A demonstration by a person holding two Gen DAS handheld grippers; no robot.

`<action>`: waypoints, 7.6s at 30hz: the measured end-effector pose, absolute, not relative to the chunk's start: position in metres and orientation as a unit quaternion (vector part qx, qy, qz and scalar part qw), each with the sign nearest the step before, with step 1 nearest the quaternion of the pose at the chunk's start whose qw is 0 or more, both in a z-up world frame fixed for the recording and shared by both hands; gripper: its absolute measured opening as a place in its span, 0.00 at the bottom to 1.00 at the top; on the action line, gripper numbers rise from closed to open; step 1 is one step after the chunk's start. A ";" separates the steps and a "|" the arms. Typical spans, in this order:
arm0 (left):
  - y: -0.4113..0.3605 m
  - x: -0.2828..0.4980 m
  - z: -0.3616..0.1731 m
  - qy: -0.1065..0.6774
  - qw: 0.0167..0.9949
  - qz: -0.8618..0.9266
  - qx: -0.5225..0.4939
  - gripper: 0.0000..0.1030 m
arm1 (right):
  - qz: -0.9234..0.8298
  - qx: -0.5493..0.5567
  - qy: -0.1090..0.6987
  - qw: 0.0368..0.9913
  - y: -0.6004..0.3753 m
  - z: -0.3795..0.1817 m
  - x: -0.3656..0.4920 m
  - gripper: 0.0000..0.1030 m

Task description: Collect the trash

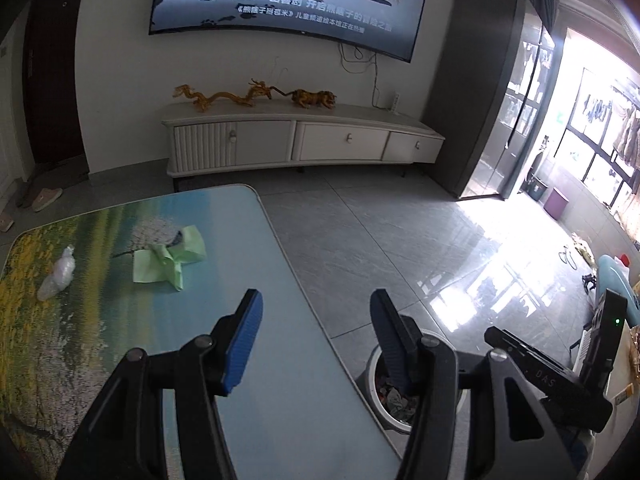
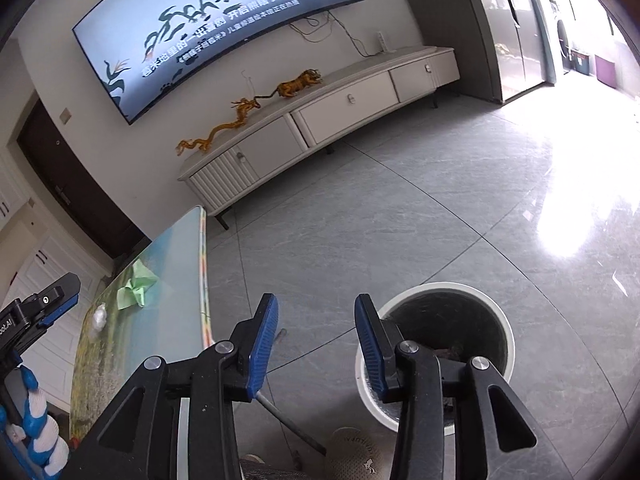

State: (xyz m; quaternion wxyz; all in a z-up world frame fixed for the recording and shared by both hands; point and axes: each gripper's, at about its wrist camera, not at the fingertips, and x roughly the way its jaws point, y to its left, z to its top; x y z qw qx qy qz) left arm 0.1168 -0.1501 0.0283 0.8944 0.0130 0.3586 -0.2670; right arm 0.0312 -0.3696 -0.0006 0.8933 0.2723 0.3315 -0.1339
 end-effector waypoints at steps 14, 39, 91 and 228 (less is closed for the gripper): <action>-0.025 0.085 0.120 0.265 0.946 -0.186 -0.028 0.53 | -0.051 0.184 0.288 0.938 -0.273 0.092 0.057 0.42; 0.030 0.141 0.149 0.244 0.965 -0.074 -0.057 0.53 | 0.068 0.105 0.242 0.962 -0.172 0.161 0.151 0.56; 0.076 0.317 -0.113 0.446 0.892 0.051 -0.064 0.26 | 0.103 0.103 0.428 0.892 -0.142 -0.067 0.317 0.33; -0.001 0.061 0.033 0.285 0.952 -0.108 -0.009 0.58 | -0.125 0.124 0.299 0.938 -0.213 0.030 0.058 0.76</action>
